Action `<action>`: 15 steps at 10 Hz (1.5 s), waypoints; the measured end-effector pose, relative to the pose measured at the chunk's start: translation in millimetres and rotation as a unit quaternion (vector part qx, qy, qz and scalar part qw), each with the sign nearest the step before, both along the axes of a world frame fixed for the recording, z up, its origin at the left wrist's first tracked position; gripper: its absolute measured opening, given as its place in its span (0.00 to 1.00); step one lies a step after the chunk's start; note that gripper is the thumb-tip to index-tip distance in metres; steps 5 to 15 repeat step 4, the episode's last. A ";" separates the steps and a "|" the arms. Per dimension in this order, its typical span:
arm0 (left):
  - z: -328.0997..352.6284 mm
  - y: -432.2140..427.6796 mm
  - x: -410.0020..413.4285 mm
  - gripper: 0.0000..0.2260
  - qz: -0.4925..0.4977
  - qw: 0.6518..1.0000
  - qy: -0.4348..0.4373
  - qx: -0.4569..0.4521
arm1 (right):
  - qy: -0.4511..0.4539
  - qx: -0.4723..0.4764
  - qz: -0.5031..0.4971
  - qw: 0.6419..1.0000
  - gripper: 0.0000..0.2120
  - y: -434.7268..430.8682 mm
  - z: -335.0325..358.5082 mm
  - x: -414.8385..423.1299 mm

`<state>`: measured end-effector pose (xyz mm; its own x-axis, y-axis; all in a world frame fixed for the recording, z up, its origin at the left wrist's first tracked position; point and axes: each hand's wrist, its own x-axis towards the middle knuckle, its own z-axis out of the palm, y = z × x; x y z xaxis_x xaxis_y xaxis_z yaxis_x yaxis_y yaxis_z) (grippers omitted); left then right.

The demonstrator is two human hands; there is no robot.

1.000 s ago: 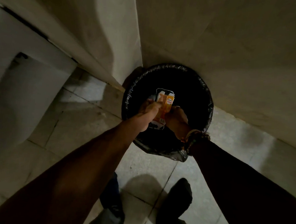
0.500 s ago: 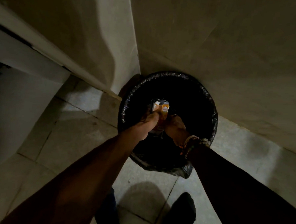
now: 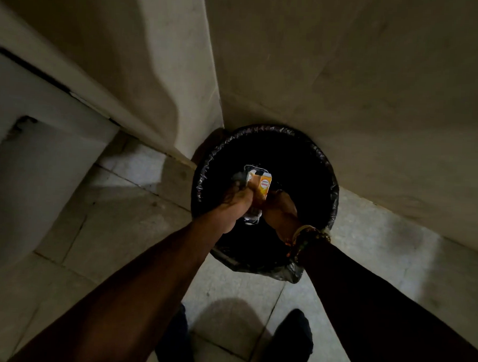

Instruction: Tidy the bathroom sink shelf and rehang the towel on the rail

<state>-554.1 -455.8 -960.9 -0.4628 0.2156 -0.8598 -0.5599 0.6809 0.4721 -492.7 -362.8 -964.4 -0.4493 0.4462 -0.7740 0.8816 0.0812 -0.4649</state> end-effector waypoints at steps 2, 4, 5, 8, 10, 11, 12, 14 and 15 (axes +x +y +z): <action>58.9 -5.9 -5.0 0.09 0.044 0.998 0.024 0.046 | 0.005 0.014 0.064 0.998 0.08 -4.2 77.7 -2.5; 153.7 -11.5 -6.9 0.13 0.040 0.995 0.075 0.045 | 0.060 0.087 0.052 0.993 0.15 -18.1 170.5 -1.7; 153.7 -11.5 -6.9 0.13 0.040 0.995 0.075 0.045 | 0.060 0.087 0.052 0.993 0.15 -18.1 170.5 -1.7; 153.7 -11.5 -6.9 0.13 0.040 0.995 0.075 0.045 | 0.060 0.087 0.052 0.993 0.15 -18.1 170.5 -1.7; 153.7 -11.5 -6.9 0.13 0.040 0.995 0.075 0.045 | 0.060 0.087 0.052 0.993 0.15 -18.1 170.5 -1.7; 153.7 -11.5 -6.9 0.13 0.040 0.995 0.075 0.045 | 0.060 0.087 0.052 0.993 0.15 -18.1 170.5 -1.7; 153.7 -11.5 -6.9 0.13 0.040 0.995 0.075 0.045 | 0.060 0.087 0.052 0.993 0.15 -18.1 170.5 -1.7; 153.7 -11.5 -6.9 0.13 0.040 0.995 0.075 0.045 | 0.060 0.087 0.052 0.993 0.15 -18.1 170.5 -1.7; 153.7 -11.5 -6.9 0.13 0.040 0.995 0.075 0.045 | 0.060 0.087 0.052 0.993 0.15 -18.1 170.5 -1.7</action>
